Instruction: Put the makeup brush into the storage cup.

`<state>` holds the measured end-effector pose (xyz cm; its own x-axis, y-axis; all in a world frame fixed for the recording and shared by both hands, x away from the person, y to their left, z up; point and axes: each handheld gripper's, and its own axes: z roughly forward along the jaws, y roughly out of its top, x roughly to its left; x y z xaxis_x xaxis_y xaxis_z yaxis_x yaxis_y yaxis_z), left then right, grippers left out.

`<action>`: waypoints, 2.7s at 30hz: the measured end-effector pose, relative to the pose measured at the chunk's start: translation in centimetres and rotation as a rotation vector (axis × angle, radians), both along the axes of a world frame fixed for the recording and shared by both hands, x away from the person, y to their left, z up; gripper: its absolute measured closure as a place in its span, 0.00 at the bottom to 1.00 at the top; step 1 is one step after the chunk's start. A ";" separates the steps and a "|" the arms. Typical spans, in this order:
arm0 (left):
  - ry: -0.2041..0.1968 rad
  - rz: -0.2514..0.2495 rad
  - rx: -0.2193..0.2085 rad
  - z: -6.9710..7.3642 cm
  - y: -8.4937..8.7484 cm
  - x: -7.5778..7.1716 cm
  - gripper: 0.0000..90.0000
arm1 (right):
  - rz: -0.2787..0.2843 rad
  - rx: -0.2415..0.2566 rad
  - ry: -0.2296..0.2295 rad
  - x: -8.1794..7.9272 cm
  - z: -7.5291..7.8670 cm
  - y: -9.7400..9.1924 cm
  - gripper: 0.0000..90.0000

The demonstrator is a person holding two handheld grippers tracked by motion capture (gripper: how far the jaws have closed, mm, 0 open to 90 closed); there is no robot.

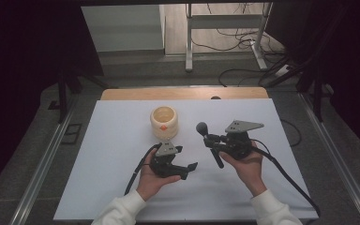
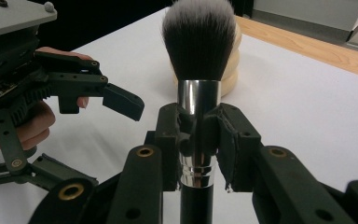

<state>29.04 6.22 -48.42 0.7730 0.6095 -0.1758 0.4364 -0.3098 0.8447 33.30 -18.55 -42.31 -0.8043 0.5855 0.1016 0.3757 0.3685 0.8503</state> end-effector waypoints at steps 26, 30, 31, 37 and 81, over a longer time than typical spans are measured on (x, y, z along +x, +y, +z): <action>0.022 -0.013 -0.063 0.2 -1.6 1.0 0.21 | 0.012 -0.001 -0.011 0.1 -0.4 1.3 0.79; 0.019 -0.017 -0.065 0.2 -2.0 1.1 0.22 | 0.010 -0.002 -0.013 0.1 -0.4 1.3 0.79; 0.019 -0.019 -0.064 0.2 -2.1 1.1 0.22 | 0.010 -0.003 -0.013 0.1 -0.4 1.3 0.79; 0.023 -0.018 -0.067 0.1 -2.7 1.2 0.23 | 0.009 -0.002 -0.012 0.1 -0.4 1.3 0.79; 0.162 -0.058 -0.221 -0.4 -3.3 3.6 0.82 | 0.034 0.015 -0.010 -0.2 -0.9 1.7 0.79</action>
